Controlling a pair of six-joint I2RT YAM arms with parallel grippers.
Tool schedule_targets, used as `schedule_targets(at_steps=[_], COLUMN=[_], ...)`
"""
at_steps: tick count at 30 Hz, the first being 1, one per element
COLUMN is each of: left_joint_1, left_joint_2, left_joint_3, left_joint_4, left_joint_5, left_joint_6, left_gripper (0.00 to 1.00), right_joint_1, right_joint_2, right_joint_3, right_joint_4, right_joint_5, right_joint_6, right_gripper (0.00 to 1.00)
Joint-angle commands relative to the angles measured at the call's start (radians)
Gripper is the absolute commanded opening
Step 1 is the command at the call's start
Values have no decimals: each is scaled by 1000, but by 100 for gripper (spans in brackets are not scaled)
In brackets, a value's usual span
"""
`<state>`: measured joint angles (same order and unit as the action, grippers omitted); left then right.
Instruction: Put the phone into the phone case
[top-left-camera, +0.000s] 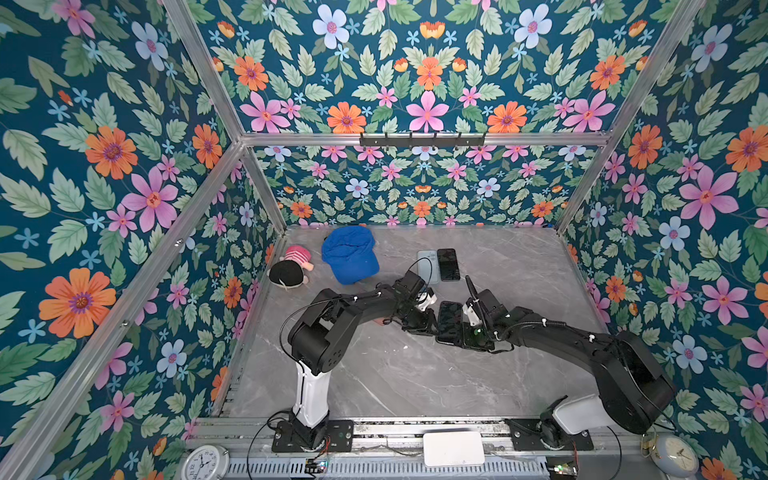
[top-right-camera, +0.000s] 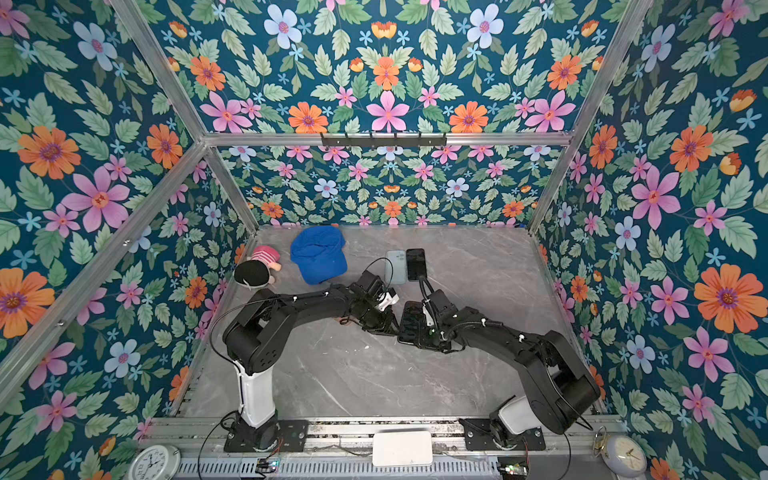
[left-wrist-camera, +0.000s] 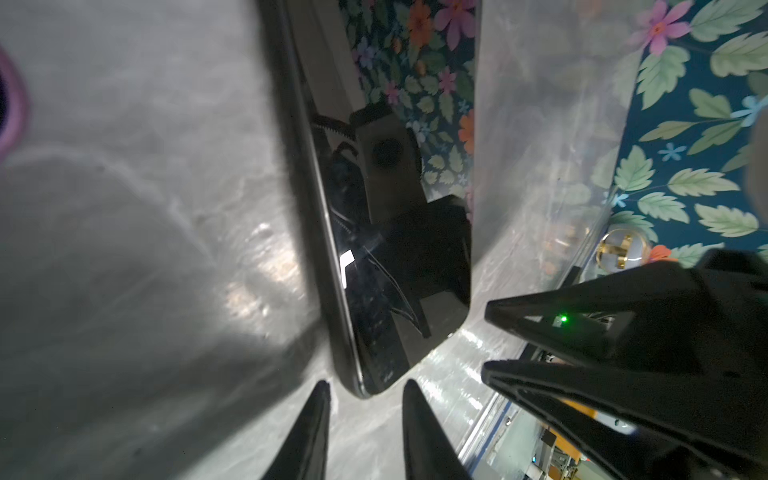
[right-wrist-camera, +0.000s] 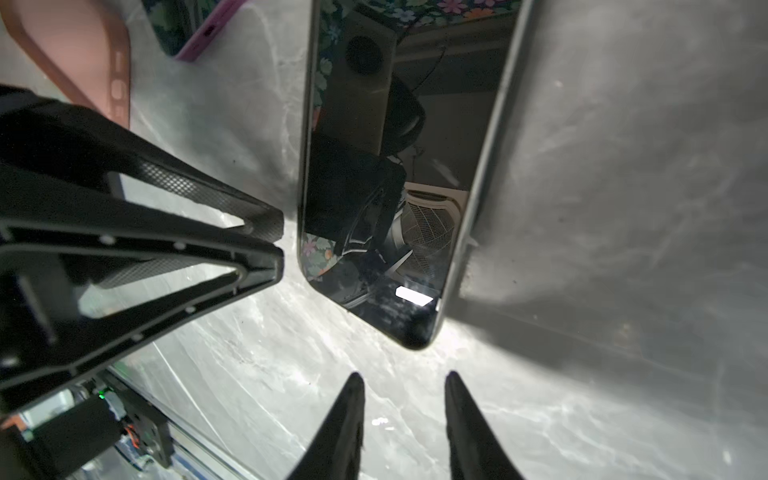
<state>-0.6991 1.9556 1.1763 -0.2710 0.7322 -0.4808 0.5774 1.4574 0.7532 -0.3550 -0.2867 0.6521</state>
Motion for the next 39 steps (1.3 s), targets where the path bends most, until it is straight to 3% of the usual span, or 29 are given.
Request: schedule_targets(at_steps=[1,18,31,39], left_joint_1=[10,15,9,1], left_joint_2=[7,40,38,34], left_joint_3=[-14,-54,-82,-93], left_joint_4=[118,139,202,220], left_joint_5=[66,103,139,148], left_joint_6=[-62,-69,-101,-112], left_gripper=[34,36,33,26], right_joint_1=[-1,0,0,1], right_joint_2=[-6,61,86,103], right_joint_3=[-6,20,27,34], right_joint_4=[16,53,83,94], right_joint_5=[3,-3,-23,-34], right_joint_6=[86,60,52,51], right_gripper=[31,18,11,10])
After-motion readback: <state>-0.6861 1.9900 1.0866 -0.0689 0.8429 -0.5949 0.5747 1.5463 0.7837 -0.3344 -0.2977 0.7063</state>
